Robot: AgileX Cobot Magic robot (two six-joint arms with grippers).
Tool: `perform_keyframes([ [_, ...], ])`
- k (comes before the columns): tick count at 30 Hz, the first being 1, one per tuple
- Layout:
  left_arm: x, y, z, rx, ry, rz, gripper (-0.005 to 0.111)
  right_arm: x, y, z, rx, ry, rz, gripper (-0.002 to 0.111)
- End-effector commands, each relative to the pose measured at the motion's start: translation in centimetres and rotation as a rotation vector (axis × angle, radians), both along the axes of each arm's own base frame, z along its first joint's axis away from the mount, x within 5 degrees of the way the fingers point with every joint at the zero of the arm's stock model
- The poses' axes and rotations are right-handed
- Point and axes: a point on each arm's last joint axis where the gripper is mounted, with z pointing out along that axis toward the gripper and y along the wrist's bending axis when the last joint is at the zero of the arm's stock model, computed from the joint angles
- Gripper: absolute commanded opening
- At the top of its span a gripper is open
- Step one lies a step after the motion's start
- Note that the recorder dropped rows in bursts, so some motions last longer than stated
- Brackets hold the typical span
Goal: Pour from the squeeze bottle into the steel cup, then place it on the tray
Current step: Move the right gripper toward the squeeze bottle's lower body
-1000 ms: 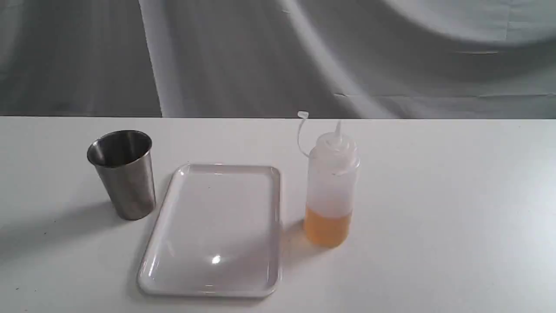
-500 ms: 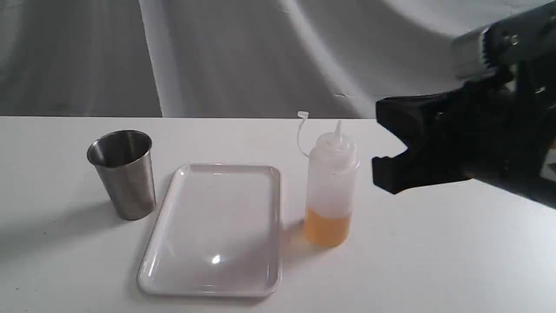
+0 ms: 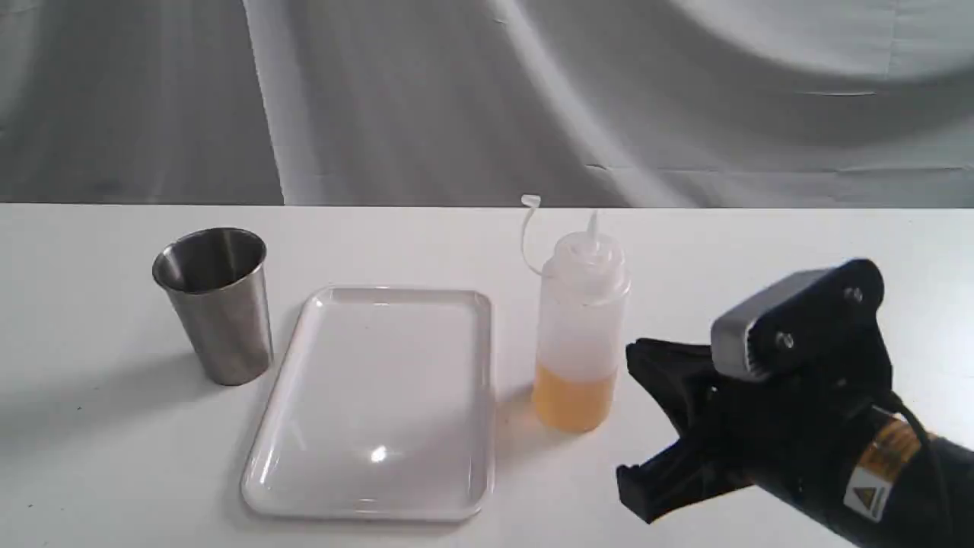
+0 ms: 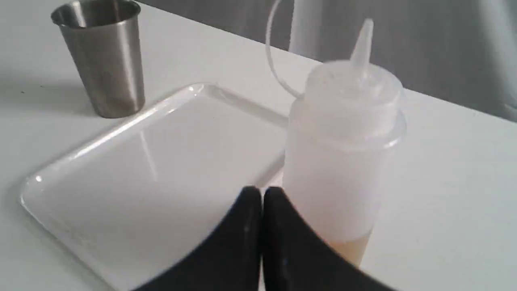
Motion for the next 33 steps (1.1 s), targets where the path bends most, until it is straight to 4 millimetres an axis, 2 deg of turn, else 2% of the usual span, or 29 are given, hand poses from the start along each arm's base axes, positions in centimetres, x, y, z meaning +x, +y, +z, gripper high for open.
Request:
perform_keyframes([
  [1,0.0,0.0,-0.1,0.001,-0.008,-0.001,0.008,-0.2,-0.2,-1.6,-0.002,0.007,-0.018,0.000],
  [6,0.0,0.0,-0.1,0.001,-0.008,-0.001,0.008,0.6,-0.1,-4.2,-0.088,0.035,-0.014,0.000],
  [10,0.0,0.0,-0.1,0.001,-0.008,-0.001,0.008,1.3,-0.2,-5.5,-0.122,0.001,-0.046,0.000],
  [20,0.0,0.0,-0.1,0.001,-0.008,-0.001,0.008,3.1,-0.1,-9.0,-0.137,0.038,-0.110,0.000],
  [33,0.0,0.0,-0.1,0.001,-0.008,-0.001,0.008,3.8,0.1,-9.2,-0.126,0.010,-0.126,0.000],
])
